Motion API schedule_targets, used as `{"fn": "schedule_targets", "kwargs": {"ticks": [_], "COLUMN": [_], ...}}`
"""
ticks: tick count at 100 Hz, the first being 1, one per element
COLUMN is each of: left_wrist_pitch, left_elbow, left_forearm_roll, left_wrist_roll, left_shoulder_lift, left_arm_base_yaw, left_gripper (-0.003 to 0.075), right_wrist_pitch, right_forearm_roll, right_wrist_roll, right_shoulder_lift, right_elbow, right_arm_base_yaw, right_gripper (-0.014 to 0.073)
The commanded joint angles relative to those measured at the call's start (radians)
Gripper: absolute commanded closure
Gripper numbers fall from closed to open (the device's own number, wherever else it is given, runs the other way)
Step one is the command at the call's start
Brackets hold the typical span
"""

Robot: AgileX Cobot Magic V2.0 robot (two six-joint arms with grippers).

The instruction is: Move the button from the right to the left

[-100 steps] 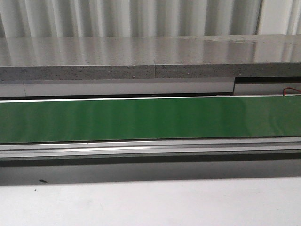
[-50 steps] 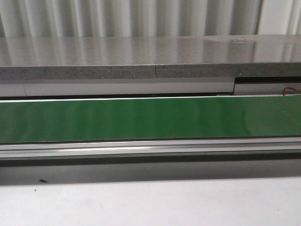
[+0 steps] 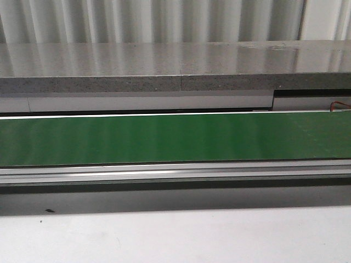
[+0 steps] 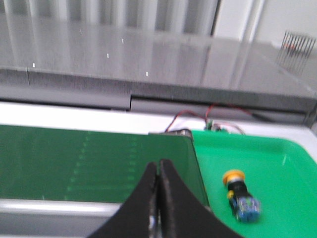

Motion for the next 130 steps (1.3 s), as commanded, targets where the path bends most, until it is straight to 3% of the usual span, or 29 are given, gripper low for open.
{"fn": "schedule_targets", "kwargs": {"ticks": [1, 32, 56, 66, 81, 88, 108, 130], "left_wrist_pitch": [-0.077, -0.077, -0.077, -0.077, -0.077, -0.077, -0.077, -0.077], "left_elbow": [0.038, 0.038, 0.038, 0.038, 0.038, 0.038, 0.038, 0.038], "left_forearm_roll": [-0.002, -0.002, -0.002, -0.002, -0.002, -0.002, -0.002, -0.002], "left_wrist_roll": [-0.01, -0.01, -0.01, -0.01, -0.01, -0.01, -0.01, -0.01], "left_shoulder_lift": [-0.031, -0.031, -0.031, -0.031, -0.031, -0.031, -0.031, -0.031], "left_arm_base_yaw": [-0.006, -0.006, -0.006, -0.006, -0.006, -0.006, -0.006, -0.006], "left_gripper": [0.0741, 0.0741, 0.0741, 0.0741, 0.0741, 0.0741, 0.0741, 0.0741], "right_wrist_pitch": [0.046, 0.313, 0.385, 0.41, 0.436, 0.454, 0.473, 0.501], "right_forearm_roll": [-0.011, 0.005, 0.06, 0.068, 0.069, 0.07, 0.074, 0.075], "right_wrist_roll": [-0.003, -0.003, -0.003, -0.003, -0.003, -0.003, -0.003, -0.005], "right_shoulder_lift": [0.09, 0.434, 0.658, 0.742, 0.862, 0.911, 1.047, 1.193], "right_elbow": [-0.113, -0.324, -0.436, -0.481, -0.539, -0.57, -0.671, -0.781], "right_arm_base_yaw": [0.001, 0.001, 0.001, 0.001, 0.001, 0.001, -0.014, -0.177], "right_gripper": [0.0643, 0.064, 0.0605, 0.0447, 0.0037, -0.0057, -0.0016, -0.0008]}}
